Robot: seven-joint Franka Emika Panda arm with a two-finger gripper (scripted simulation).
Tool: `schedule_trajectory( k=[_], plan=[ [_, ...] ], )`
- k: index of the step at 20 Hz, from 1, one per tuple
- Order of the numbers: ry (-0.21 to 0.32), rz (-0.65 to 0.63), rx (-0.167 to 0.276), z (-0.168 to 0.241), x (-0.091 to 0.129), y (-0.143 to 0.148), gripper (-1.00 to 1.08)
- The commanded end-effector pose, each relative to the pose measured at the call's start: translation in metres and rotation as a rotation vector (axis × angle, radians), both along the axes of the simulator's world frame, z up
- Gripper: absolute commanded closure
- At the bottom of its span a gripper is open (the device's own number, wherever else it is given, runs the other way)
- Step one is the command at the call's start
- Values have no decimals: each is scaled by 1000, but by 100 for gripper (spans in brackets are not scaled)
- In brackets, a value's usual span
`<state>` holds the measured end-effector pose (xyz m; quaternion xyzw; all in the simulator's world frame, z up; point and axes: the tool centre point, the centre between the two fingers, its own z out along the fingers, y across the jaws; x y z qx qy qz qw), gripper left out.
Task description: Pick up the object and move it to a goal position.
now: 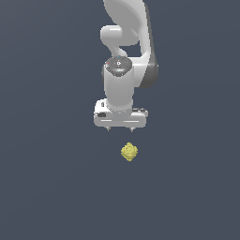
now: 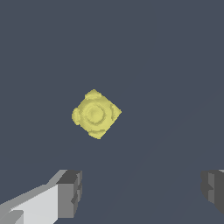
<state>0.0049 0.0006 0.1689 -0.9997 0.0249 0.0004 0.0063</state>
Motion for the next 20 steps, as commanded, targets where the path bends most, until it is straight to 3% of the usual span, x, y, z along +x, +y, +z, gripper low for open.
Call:
schedule_trajectory(
  k=[1,10,20],
  plan=[
    [0,0,0,0,0,0,-92],
    [12,25,-6,-9,-7,26,-92],
    [13,-9,-5,-13,-4,27,-92]
  ],
)
